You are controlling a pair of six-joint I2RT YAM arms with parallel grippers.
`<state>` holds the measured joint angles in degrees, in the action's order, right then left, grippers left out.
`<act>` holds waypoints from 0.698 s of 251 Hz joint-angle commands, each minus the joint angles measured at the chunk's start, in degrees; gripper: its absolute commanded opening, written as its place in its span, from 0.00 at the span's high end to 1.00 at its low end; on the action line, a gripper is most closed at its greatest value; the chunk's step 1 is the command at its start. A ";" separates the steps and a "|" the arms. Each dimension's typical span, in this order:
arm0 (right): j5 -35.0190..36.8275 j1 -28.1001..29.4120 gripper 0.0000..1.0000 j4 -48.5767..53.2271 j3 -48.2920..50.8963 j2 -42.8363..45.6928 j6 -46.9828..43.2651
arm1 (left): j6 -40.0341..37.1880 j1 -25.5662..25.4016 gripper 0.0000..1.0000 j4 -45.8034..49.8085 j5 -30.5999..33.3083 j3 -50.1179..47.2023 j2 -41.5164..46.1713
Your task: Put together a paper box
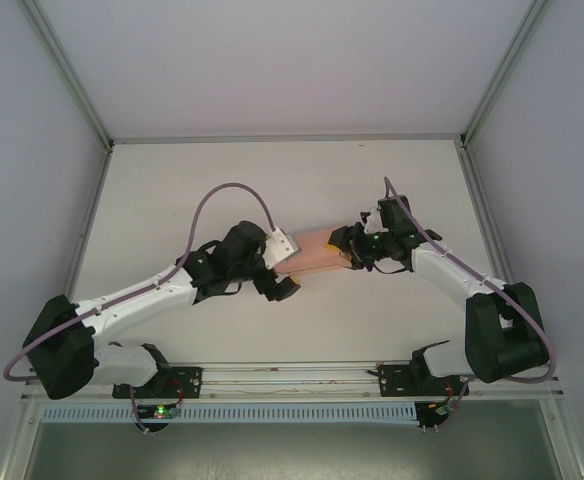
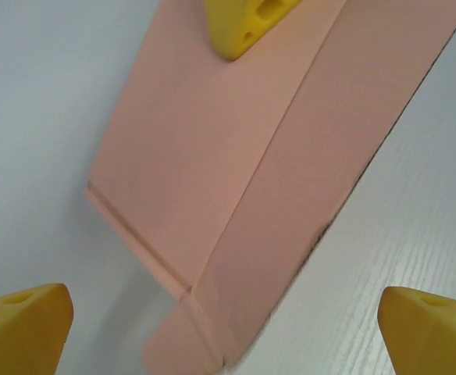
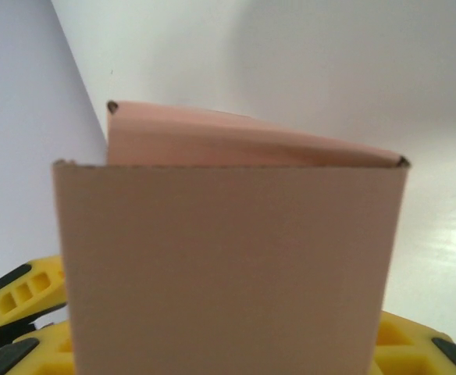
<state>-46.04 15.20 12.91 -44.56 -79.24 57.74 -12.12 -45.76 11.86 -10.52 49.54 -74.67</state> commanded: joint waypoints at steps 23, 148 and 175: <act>-9.27 -0.17 0.54 2.05 -2.63 -1.88 3.74 | -9.35 -3.37 0.00 5.73 3.25 3.78 -2.30; -14.54 0.12 0.55 -1.88 -1.40 -0.75 10.81 | -16.25 -6.93 0.00 -1.78 20.67 1.45 -2.41; -15.80 0.27 0.56 -5.65 -0.73 -0.55 14.41 | -17.43 -7.11 0.00 0.16 20.36 2.45 -4.01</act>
<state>-58.52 15.22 12.08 -45.63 -81.03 67.42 -26.39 -52.14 12.58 8.23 51.83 -77.91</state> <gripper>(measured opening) 0.453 0.999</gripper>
